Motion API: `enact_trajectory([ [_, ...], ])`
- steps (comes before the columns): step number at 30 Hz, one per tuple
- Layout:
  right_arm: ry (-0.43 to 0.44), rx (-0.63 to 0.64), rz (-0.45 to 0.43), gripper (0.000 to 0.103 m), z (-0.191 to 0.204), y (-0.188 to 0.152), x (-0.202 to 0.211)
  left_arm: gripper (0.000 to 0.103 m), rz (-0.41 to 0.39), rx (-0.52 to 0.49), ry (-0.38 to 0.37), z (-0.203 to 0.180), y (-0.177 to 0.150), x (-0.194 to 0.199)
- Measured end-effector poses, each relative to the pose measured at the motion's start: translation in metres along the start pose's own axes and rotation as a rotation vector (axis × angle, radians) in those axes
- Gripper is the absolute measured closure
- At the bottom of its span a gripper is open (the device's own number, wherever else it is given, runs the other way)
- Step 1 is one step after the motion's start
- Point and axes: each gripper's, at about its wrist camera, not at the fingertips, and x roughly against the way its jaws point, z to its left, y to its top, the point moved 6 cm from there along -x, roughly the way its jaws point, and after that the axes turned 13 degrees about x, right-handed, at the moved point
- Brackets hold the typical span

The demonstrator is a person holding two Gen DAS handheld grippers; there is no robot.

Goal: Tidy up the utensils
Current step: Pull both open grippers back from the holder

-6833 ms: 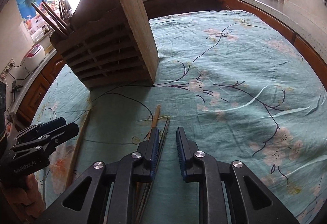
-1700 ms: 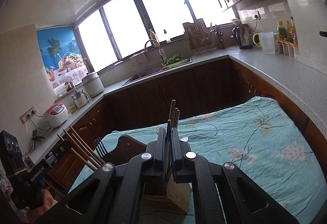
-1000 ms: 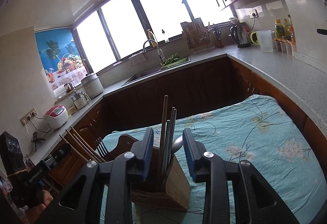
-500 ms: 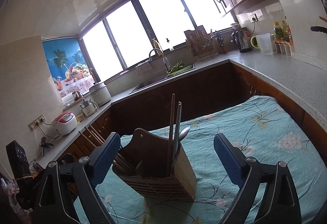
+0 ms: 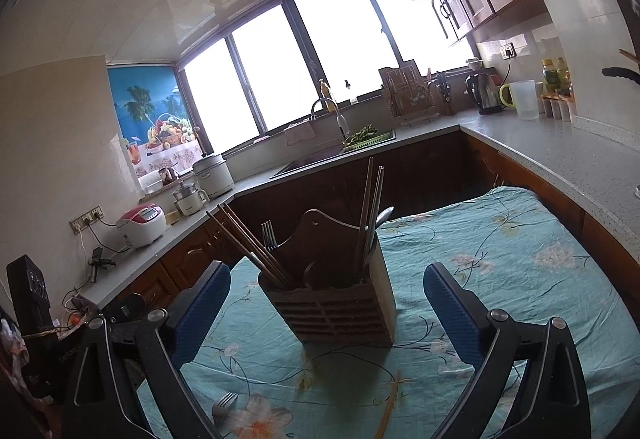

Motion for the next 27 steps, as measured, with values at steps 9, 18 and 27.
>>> enact_trajectory([
  [9, -0.014, 0.075, -0.021, 0.001, 0.021, -0.012, 0.04, 0.002, -0.052, -0.067, 0.022, -0.005, -0.014, 0.053],
  [18, -0.058, 0.138, -0.115, 0.0, 0.039, -0.01, 0.102, 0.001, -0.11, -0.124, 0.027, -0.006, -0.04, 0.102],
  [27, -0.152, 0.173, -0.075, 0.0, 0.051, -0.081, 0.126, 0.001, -0.085, -0.085, 0.086, 0.028, -0.105, 0.113],
])
